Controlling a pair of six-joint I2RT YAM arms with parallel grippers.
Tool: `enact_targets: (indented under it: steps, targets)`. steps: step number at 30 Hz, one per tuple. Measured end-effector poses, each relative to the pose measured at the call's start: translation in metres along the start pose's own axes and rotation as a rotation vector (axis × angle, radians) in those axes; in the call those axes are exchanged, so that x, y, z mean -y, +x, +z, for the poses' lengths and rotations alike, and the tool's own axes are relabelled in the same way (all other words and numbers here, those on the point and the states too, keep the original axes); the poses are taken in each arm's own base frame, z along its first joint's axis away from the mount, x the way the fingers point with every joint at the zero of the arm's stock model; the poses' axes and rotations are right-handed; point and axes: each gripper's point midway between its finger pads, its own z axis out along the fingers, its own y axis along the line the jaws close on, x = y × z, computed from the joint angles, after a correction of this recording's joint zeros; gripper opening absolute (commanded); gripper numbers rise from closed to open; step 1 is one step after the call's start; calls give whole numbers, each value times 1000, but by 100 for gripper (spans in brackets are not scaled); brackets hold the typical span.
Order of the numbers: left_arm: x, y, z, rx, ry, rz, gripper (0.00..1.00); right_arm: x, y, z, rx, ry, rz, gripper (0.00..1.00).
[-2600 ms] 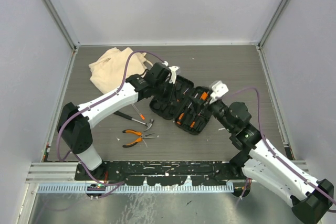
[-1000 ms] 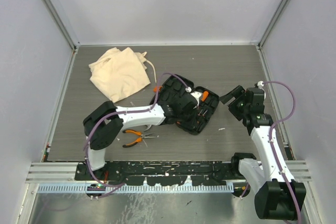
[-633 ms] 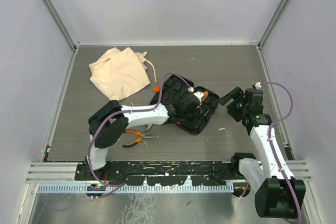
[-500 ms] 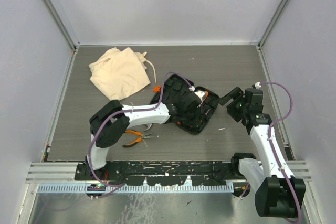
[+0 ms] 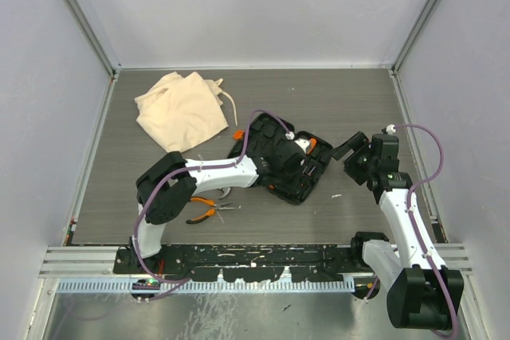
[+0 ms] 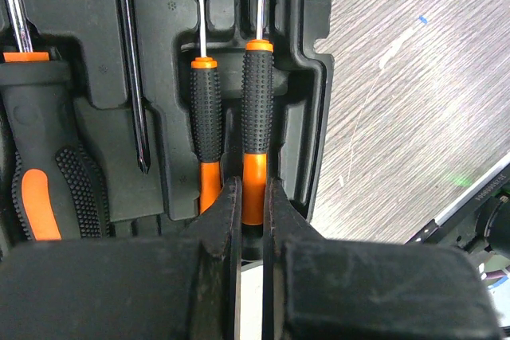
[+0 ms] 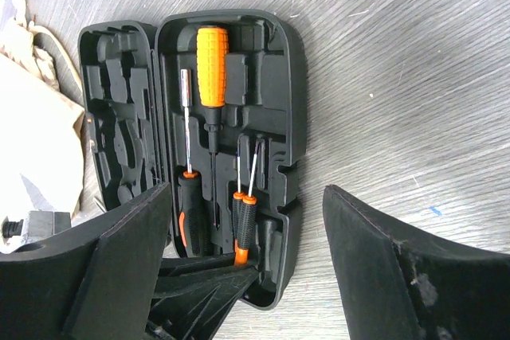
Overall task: Sort the tools into containers
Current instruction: Place the screwdriver in the storage box.
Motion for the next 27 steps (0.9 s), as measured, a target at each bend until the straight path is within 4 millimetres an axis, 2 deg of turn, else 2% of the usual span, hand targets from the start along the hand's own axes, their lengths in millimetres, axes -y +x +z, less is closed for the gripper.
enact_targets:
  steps: [4, 14, 27]
  targets:
    - [0, 1, 0, -3, 3, 0, 4, -1, 1, 0, -3, -3, 0, 81]
    - [2, 1, 1, -16, 6, -3, 20, -1, 1, 0, -6, -6, 1, 81]
    - [6, 4, 0, -24, 13, -15, 31, -1, 2, 0, -11, -10, 1, 81]
